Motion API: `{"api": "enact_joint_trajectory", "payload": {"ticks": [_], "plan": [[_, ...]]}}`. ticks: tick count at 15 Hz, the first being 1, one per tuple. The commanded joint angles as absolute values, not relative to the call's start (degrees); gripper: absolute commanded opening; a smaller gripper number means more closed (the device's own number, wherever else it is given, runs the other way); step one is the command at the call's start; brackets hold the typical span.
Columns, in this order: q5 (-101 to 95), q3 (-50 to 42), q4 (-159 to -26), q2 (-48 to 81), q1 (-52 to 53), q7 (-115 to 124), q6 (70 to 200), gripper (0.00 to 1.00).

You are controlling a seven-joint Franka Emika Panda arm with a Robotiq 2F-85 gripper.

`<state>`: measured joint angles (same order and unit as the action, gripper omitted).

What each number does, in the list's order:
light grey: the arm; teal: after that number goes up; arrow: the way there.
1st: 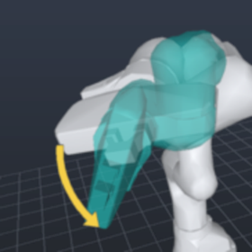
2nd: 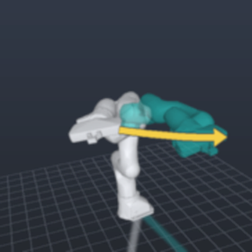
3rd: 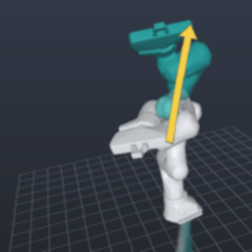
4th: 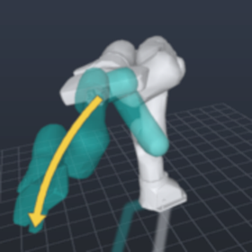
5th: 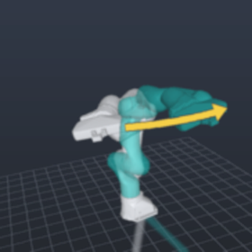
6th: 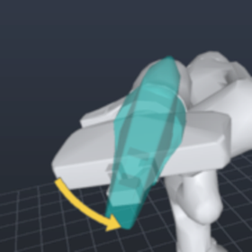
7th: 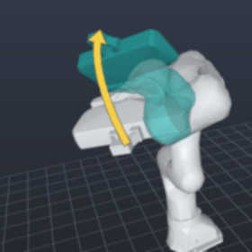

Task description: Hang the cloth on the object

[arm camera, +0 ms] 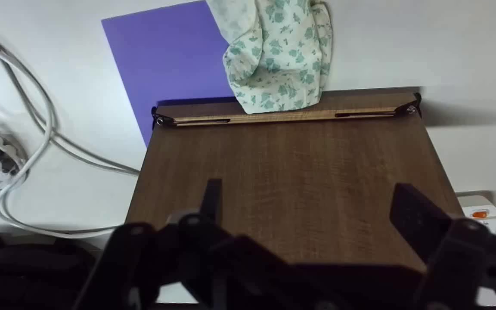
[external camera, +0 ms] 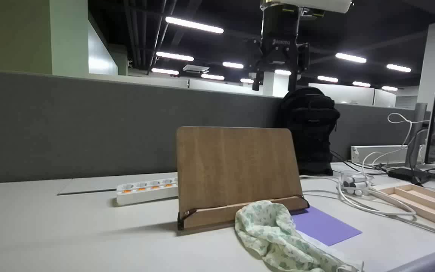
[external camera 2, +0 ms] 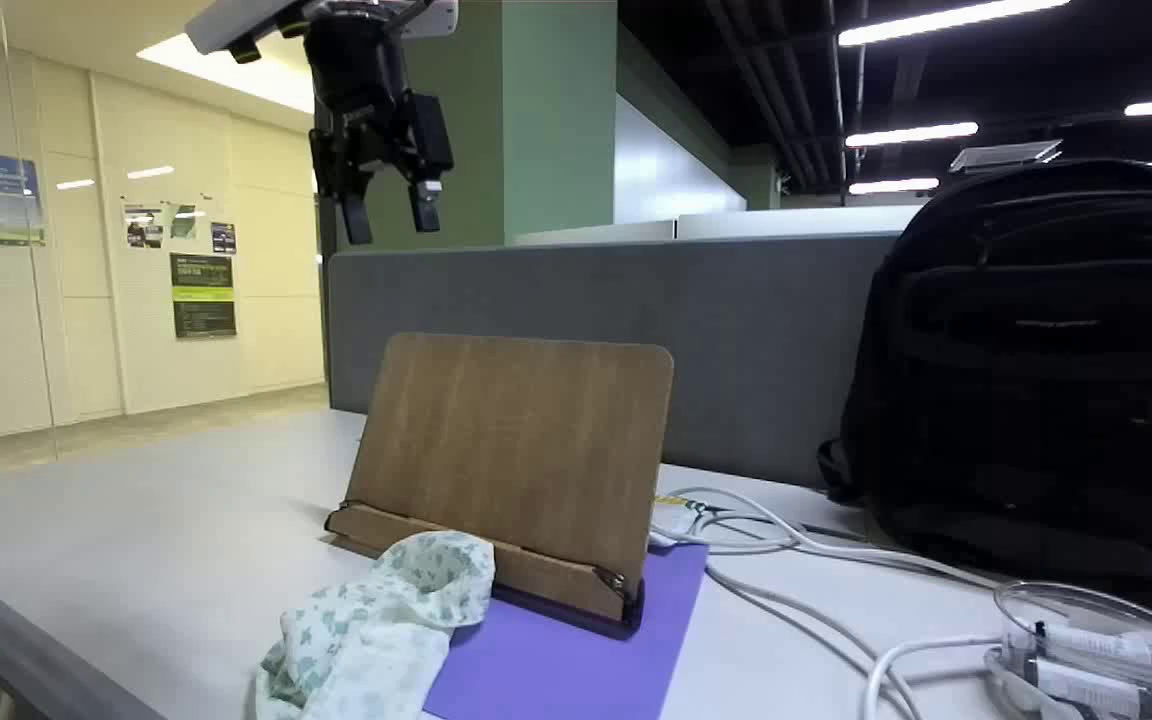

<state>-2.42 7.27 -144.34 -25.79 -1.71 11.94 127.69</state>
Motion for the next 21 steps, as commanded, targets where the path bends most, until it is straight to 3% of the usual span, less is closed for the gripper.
{"api": "enact_joint_trajectory", "payload": {"ticks": [1, 16, 21], "plan": [[-2.8, 6.6, -144.2, -25.8, -1.0, 12.2, 127.5, 1.0], [-0.8, 4.4, -146.1, -21.4, -1.1, 10.7, 129.0, 1.0], [-1.0, 3.5, -148.9, -14.9, -1.3, 10.1, 139.5, 1.0]]}}
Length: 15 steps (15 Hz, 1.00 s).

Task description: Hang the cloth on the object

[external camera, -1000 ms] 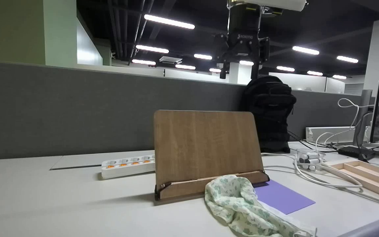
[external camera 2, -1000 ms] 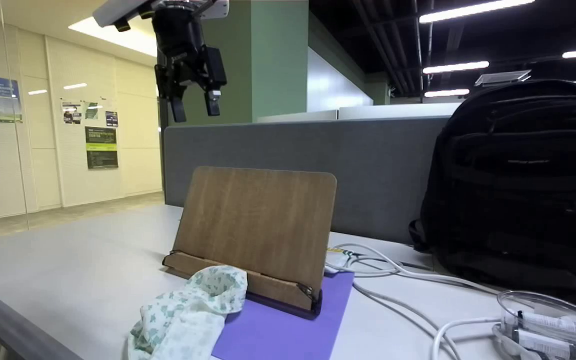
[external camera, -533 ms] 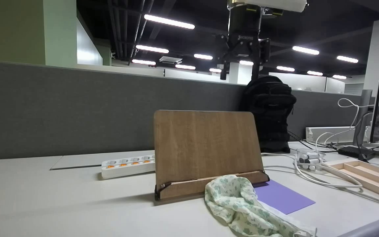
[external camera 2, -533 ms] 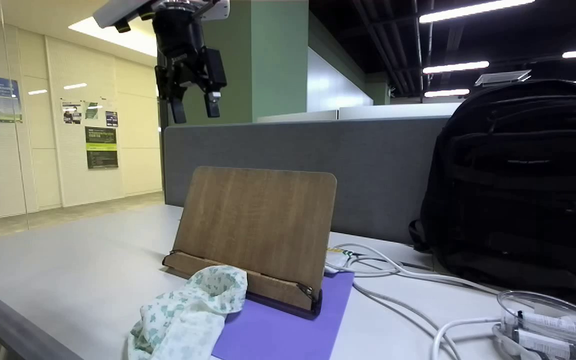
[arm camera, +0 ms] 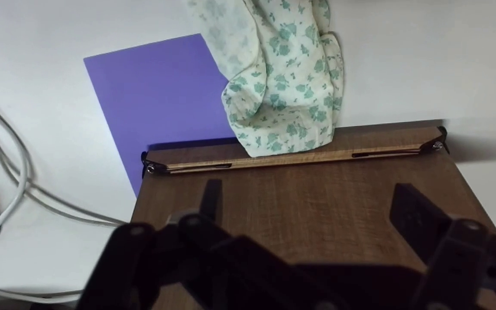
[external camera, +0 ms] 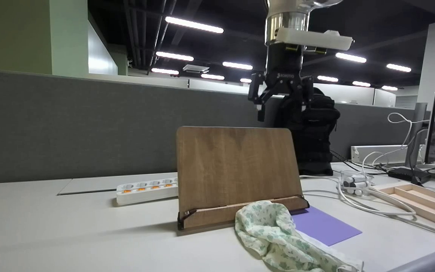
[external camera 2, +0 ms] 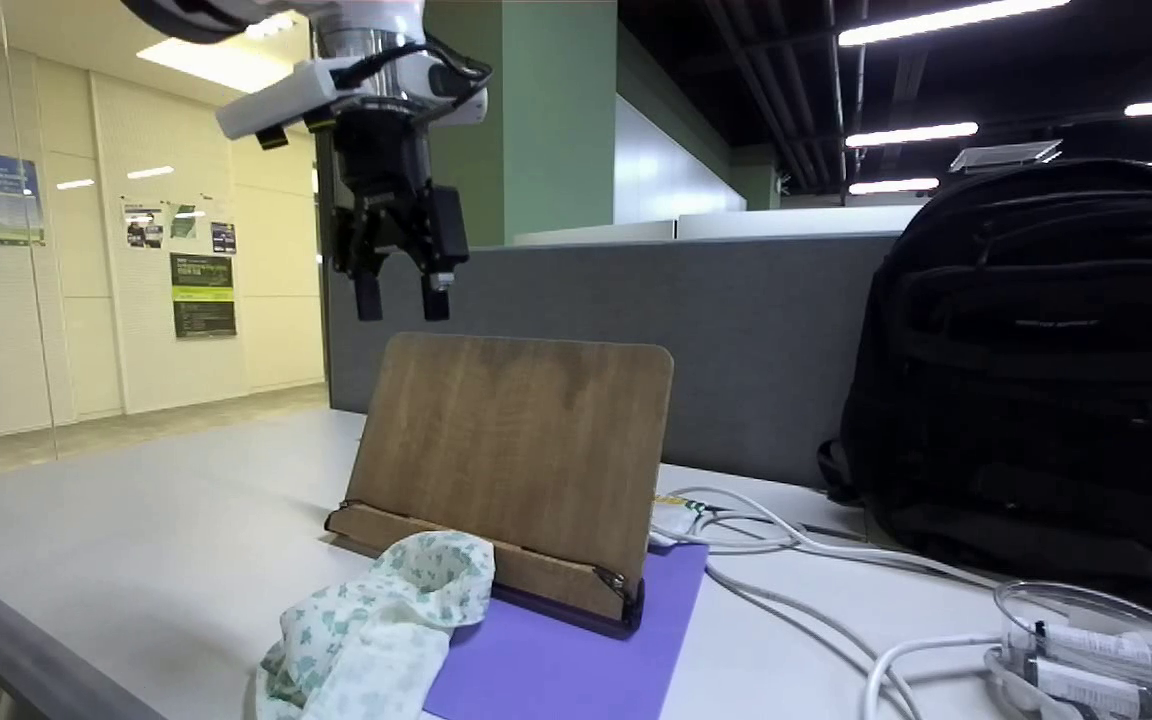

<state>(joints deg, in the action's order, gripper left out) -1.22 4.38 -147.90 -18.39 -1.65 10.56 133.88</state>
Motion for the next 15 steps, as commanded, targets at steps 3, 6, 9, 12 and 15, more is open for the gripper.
{"api": "enact_joint_trajectory", "payload": {"ticks": [3, 6, 9, 12, 15], "plan": [[-0.6, 3.2, -149.7, -9.9, -1.0, 9.4, 145.7, 1.0], [0.6, 2.8, -149.2, -4.7, -0.9, 9.1, 147.0, 1.0], [-0.2, 2.6, -149.7, -4.5, -0.9, 9.8, 146.4, 1.0], [-2.6, 2.5, -149.8, -4.2, -1.2, 11.4, 146.7, 1.0], [-4.1, 1.9, -149.6, -2.3, -1.4, 8.7, 147.4, 1.0]]}}
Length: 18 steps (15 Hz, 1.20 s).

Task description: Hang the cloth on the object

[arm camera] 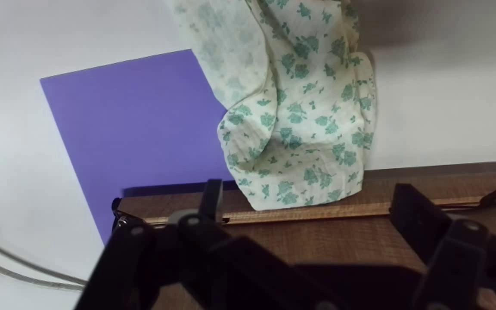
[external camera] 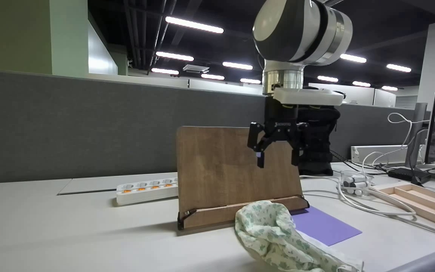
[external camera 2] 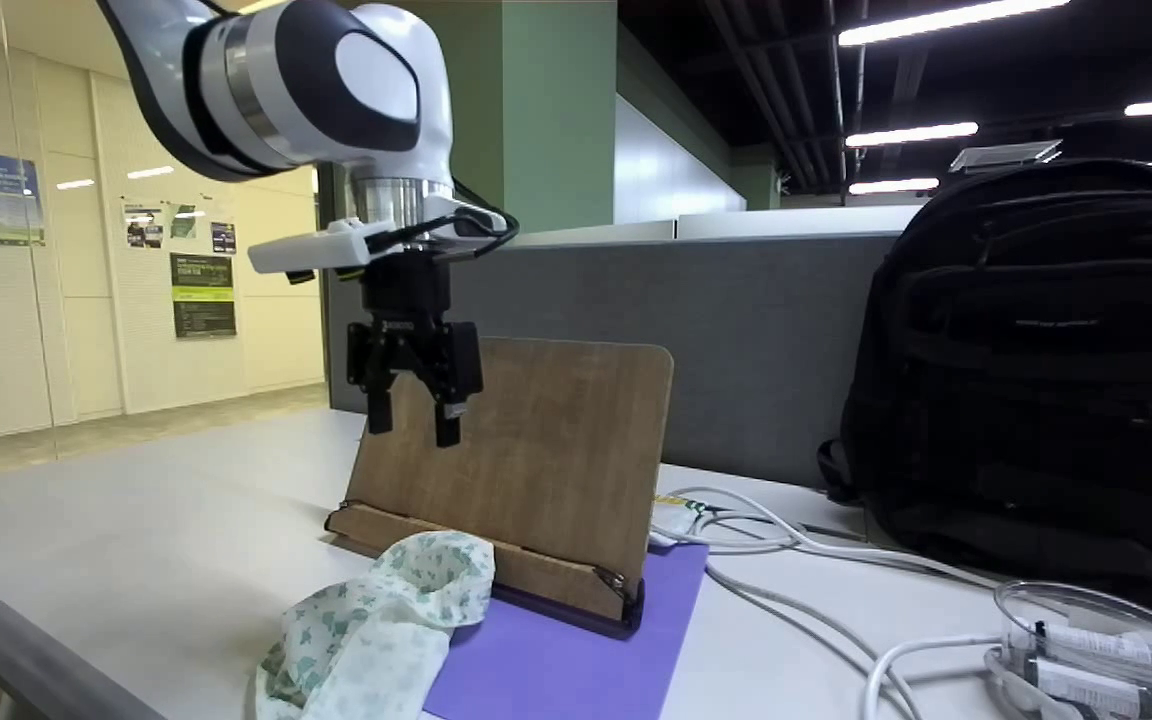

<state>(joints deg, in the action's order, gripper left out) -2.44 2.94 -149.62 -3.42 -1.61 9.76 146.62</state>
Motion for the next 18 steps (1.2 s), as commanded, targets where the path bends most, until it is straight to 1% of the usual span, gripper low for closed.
{"api": "enact_joint_trajectory", "payload": {"ticks": [1, 9, 18], "plan": [[-3.6, 1.6, -149.4, -1.3, -1.4, 7.0, 147.6, 1.0], [-3.0, 0.6, -149.1, 7.0, -1.2, -1.7, 151.3, 1.0], [-6.0, -0.5, -148.9, 15.7, 0.3, -1.8, 154.2, 0.99]]}}
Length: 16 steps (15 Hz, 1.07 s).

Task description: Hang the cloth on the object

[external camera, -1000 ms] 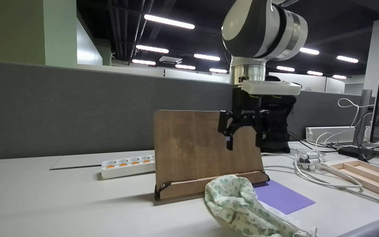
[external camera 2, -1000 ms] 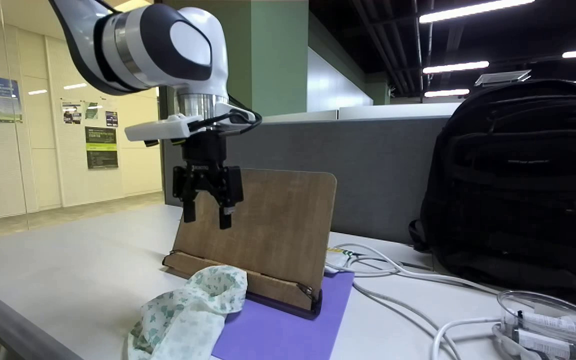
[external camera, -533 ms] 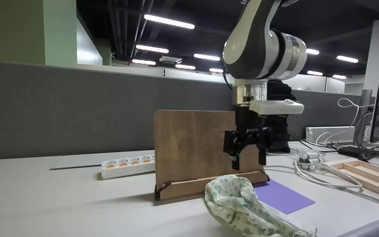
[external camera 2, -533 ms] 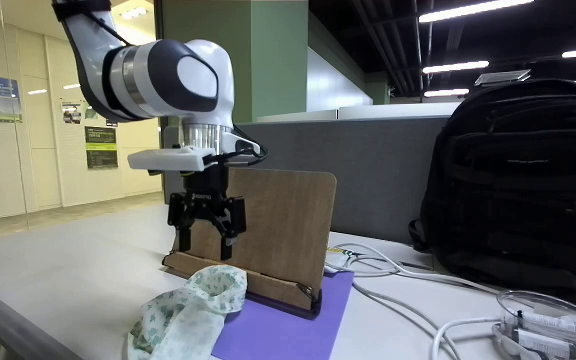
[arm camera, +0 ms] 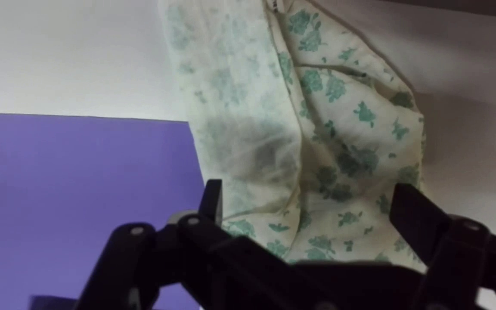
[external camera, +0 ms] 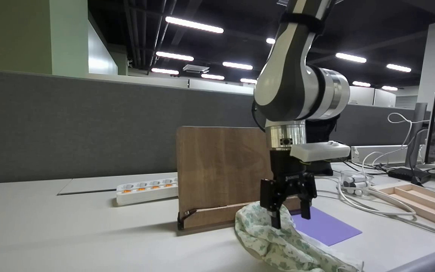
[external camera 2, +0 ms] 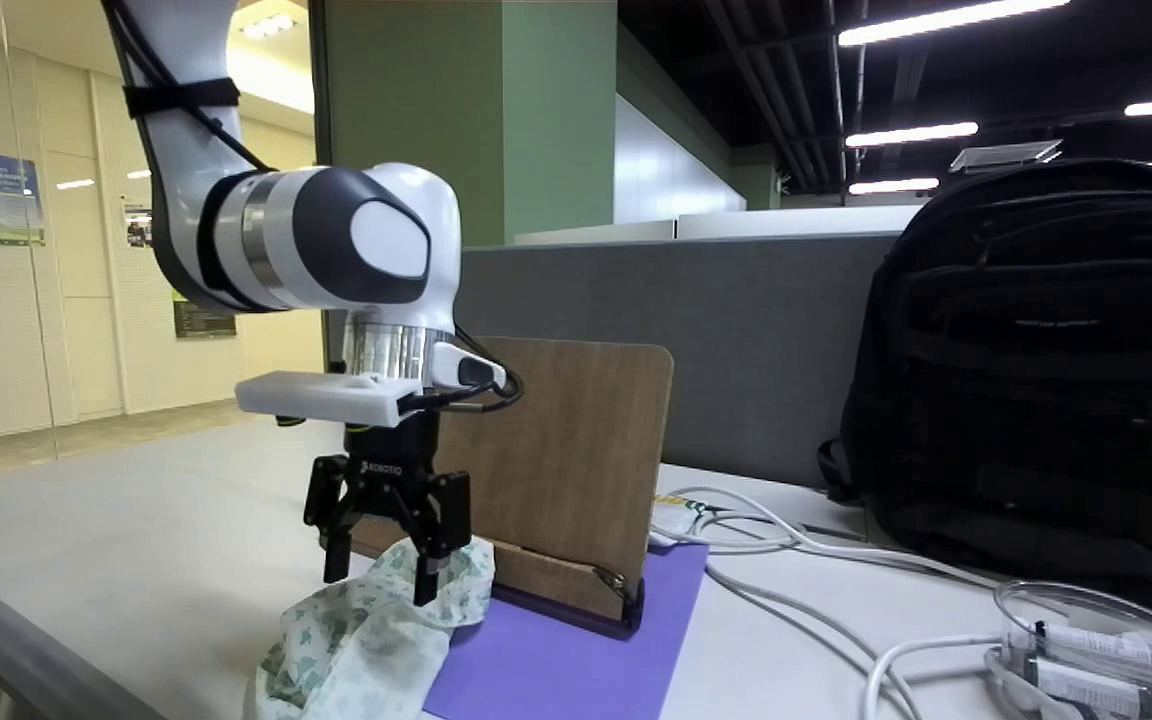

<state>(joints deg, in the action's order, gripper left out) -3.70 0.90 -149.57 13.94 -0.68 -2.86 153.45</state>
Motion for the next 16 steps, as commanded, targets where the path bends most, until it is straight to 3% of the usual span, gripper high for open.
{"api": "enact_joint_trajectory", "payload": {"ticks": [1, 3, 12, 16], "plan": [[-6.5, -0.8, -149.0, 16.2, 0.6, -1.5, 154.8, 0.75], [-7.6, -1.5, -149.0, 16.8, 1.1, -1.1, 155.9, 0.71], [-7.8, -1.9, -149.0, 16.4, 1.8, -1.5, 157.2, 0.06], [-8.5, -1.8, -148.8, 14.1, 2.9, -1.3, 156.8, 0.0]]}}
